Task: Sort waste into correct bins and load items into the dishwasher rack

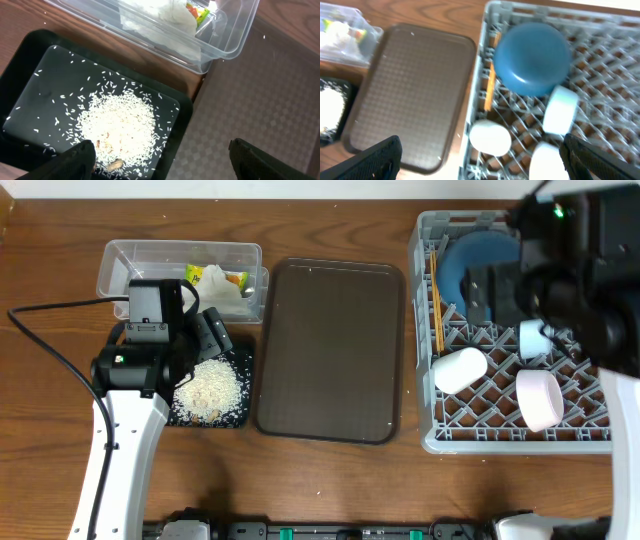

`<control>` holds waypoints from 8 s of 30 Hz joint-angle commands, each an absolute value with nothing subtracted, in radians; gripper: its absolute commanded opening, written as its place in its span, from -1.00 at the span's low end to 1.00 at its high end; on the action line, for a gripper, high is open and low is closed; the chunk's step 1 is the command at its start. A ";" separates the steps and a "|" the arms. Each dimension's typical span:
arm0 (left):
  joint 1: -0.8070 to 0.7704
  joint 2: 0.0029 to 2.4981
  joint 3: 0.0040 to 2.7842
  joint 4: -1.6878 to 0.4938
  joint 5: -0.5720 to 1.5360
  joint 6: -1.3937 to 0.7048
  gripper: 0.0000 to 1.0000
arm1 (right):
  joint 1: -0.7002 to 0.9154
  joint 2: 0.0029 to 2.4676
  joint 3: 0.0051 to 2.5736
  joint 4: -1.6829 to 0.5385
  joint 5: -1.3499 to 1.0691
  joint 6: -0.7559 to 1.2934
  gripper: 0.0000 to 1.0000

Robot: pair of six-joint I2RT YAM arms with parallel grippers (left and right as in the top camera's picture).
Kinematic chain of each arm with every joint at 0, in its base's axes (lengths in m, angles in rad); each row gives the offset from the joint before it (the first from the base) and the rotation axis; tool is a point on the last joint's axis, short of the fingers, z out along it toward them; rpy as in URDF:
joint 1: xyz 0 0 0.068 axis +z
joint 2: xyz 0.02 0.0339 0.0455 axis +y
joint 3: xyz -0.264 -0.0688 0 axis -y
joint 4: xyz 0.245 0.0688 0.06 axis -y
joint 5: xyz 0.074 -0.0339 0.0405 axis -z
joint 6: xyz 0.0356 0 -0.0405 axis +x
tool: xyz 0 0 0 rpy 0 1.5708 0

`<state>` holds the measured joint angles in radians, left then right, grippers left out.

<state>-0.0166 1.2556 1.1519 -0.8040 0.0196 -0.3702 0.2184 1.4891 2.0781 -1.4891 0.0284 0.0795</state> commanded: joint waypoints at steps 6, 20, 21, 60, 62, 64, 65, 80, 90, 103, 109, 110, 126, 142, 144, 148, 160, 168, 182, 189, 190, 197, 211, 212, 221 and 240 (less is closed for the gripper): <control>-0.012 1.261 1.163 -0.804 0.015 -0.376 0.76 | 0.180 1.323 2.070 -1.570 0.173 0.160 0.99; -0.012 1.261 1.163 -0.804 0.015 -0.376 0.77 | 0.008 0.821 1.202 -0.717 -0.061 0.010 0.99; -0.012 1.261 1.163 -0.804 0.015 -0.376 0.76 | 0.009 0.772 1.108 -0.640 -0.061 0.015 0.99; -0.012 1.261 1.163 -0.804 0.015 -0.376 0.76 | 0.059 0.006 0.006 -0.070 -0.057 0.081 0.99; -0.012 1.261 1.163 -0.804 0.015 -0.376 0.76 | 0.059 0.006 0.006 -0.070 -0.057 0.081 0.98; -0.012 1.261 1.163 -0.804 0.015 -0.376 0.76 | 0.059 0.006 0.006 -0.070 -0.057 0.081 0.98; -0.012 1.261 1.163 -0.804 0.015 -0.376 0.76 | 0.059 0.006 0.006 -0.070 -0.057 0.081 0.99; -0.012 1.261 1.163 -0.805 0.015 -0.376 0.76 | 0.059 0.006 0.006 -0.070 -0.057 0.081 0.99; -0.012 1.231 1.143 -0.768 0.015 -0.370 0.76 | 0.059 0.006 0.006 -0.070 -0.057 0.081 0.99; -0.012 0.952 0.792 -0.347 0.015 -0.262 0.76 | 0.059 0.006 0.006 -0.070 -0.057 0.081 0.99; -0.012 0.815 0.599 -0.169 0.016 -0.200 0.76 | 0.059 0.006 0.006 -0.070 -0.057 0.081 0.98; -0.012 0.792 0.570 -0.143 0.016 -0.182 0.76 | 0.059 0.006 0.006 -0.070 -0.057 0.081 0.99; -0.012 0.442 0.250 0.018 0.072 0.011 0.76 | 0.059 0.006 0.006 -0.070 -0.057 0.081 0.99; -0.012 0.184 0.051 0.048 0.098 0.052 0.76 | 0.059 0.006 0.006 -0.070 -0.057 0.081 0.98; -0.012 0.169 0.037 0.048 0.098 0.052 0.76 | 0.059 0.006 0.006 -0.070 -0.057 0.081 0.98; -0.012 0.141 0.004 0.059 0.098 0.052 0.76 | 0.059 0.006 0.006 -0.070 -0.057 0.081 0.99; -0.012 0.085 0.004 0.051 0.093 0.053 0.76 | 0.059 0.006 0.006 -0.070 -0.057 0.081 0.98; -0.012 0.033 0.004 0.051 0.089 0.053 0.76 | 0.059 0.006 0.006 -0.070 -0.057 0.081 0.98; -0.012 0.001 0.004 0.091 0.086 0.053 0.76 | 0.059 0.006 0.006 -0.070 -0.057 0.081 0.99; -0.011 0.001 0.004 0.216 0.086 0.105 0.76 | 0.059 0.006 0.006 -0.070 -0.057 0.081 0.99; -0.011 0.001 0.004 0.219 0.085 0.116 0.76 | 0.059 0.006 0.006 -0.070 -0.057 0.081 0.99; 0.023 0.001 0.004 0.149 0.087 0.131 0.76 | 0.059 0.006 0.006 -0.070 -0.057 0.081 0.98; 0.028 0.001 0.004 -0.064 0.086 0.122 0.76 | 0.059 0.006 0.006 -0.070 -0.057 0.081 0.99; 0.028 0.001 0.004 -0.064 0.086 0.122 0.76 | 0.059 0.006 0.006 -0.070 -0.057 0.081 0.99; 0.028 0.004 0.004 -0.064 0.086 0.123 0.76 | 0.059 0.006 0.006 -0.070 -0.057 0.081 0.98; 0.028 0.004 0.004 -0.064 0.086 0.123 0.76 | 0.059 0.006 0.006 -0.070 -0.057 0.081 0.99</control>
<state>0.0227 0.0101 0.0135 -0.0196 0.0750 0.1123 0.0502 0.0120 0.0071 -0.0666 -0.0540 0.0681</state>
